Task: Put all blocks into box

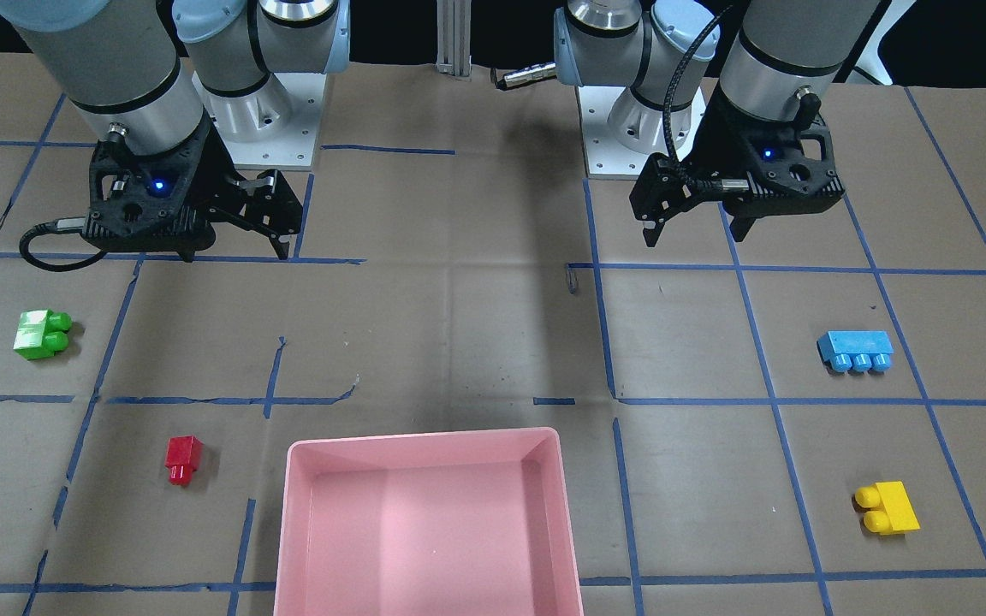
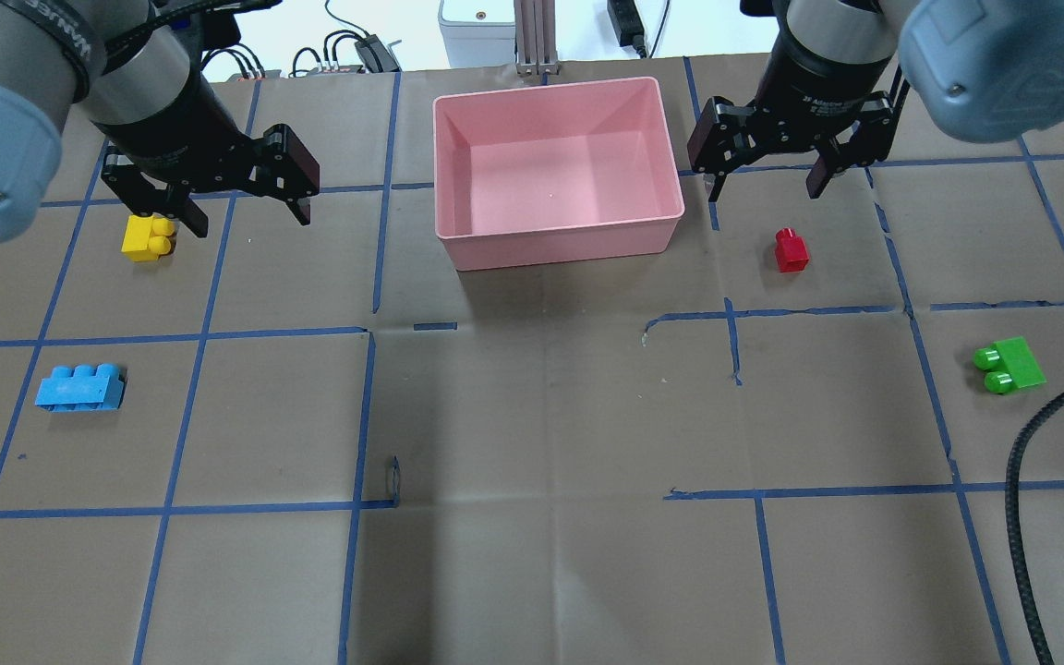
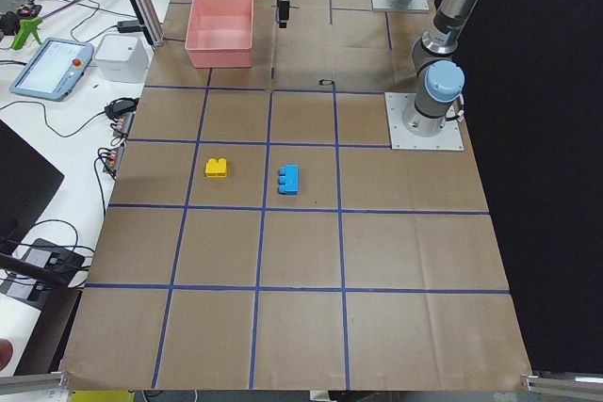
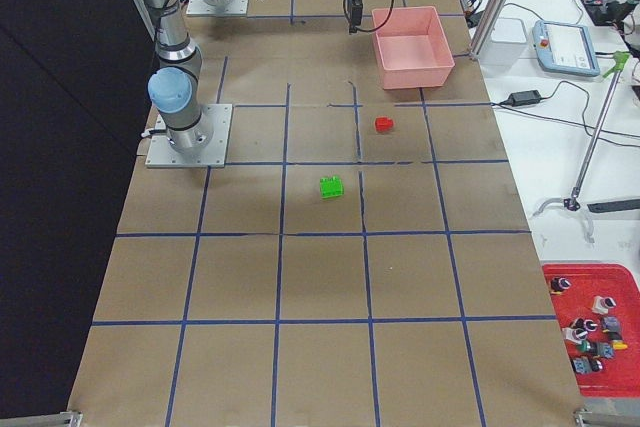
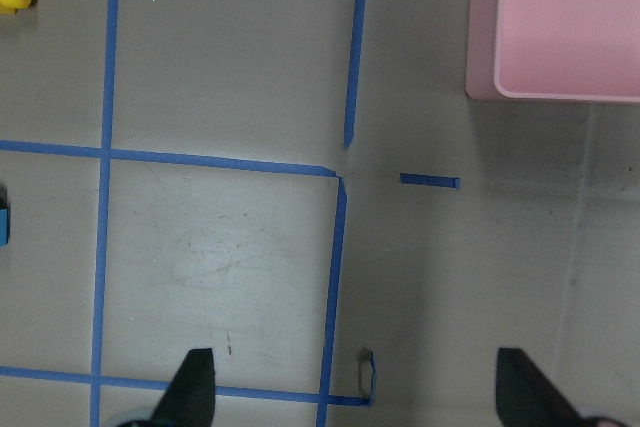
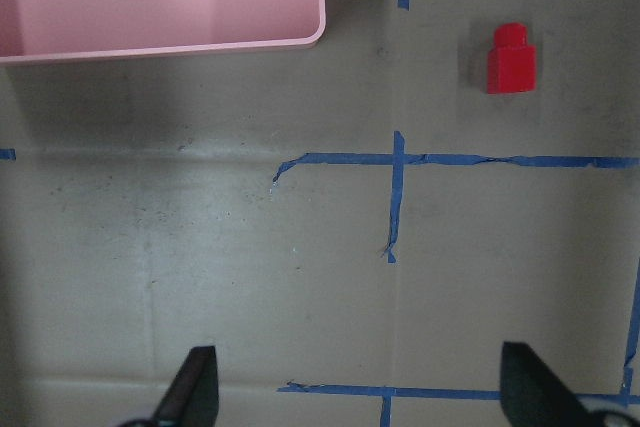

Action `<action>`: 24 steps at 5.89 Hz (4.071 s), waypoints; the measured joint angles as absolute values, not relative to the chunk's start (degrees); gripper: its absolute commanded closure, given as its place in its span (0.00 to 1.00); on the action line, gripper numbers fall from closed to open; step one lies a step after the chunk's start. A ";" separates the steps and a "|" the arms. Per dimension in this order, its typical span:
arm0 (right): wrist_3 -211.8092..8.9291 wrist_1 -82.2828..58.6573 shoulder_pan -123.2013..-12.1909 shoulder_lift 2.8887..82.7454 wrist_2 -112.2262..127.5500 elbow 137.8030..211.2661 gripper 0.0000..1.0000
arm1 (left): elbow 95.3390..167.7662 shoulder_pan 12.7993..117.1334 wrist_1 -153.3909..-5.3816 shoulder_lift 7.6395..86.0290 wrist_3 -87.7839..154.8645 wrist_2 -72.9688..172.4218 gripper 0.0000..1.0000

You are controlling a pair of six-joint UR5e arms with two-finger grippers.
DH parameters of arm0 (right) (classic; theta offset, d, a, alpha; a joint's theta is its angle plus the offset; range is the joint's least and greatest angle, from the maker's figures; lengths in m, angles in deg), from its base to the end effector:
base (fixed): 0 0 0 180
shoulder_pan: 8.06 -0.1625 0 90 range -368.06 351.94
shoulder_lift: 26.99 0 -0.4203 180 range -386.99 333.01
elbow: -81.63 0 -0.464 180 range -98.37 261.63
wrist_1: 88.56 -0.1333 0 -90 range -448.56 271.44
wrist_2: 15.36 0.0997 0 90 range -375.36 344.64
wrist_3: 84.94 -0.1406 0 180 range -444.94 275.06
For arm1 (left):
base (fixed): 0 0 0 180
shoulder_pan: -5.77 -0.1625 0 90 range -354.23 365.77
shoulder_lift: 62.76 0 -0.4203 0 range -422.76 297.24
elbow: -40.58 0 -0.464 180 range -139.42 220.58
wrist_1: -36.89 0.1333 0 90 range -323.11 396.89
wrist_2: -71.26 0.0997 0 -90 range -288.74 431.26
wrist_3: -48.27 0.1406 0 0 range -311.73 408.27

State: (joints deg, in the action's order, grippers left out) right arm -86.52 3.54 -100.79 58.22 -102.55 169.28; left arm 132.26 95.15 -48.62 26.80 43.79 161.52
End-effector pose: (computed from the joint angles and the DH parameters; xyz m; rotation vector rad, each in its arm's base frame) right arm 0.1685 -0.5902 0.4206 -0.0308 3.0926 0.0120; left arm -0.1265 -0.5696 0.4380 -0.1398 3.1346 -0.0892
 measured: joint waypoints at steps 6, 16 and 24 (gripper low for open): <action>-86.46 4.22 -100.79 58.14 -102.55 169.34 0.00 | 133.03 94.56 -48.46 26.08 44.35 161.58 0.02; -51.03 20.71 -70.71 57.98 -106.86 179.61 0.00 | 142.82 50.31 -42.31 26.98 106.17 161.30 0.02; -44.49 52.46 -56.92 49.37 -106.75 205.53 0.01 | 147.59 50.80 -41.64 28.02 186.07 160.93 0.01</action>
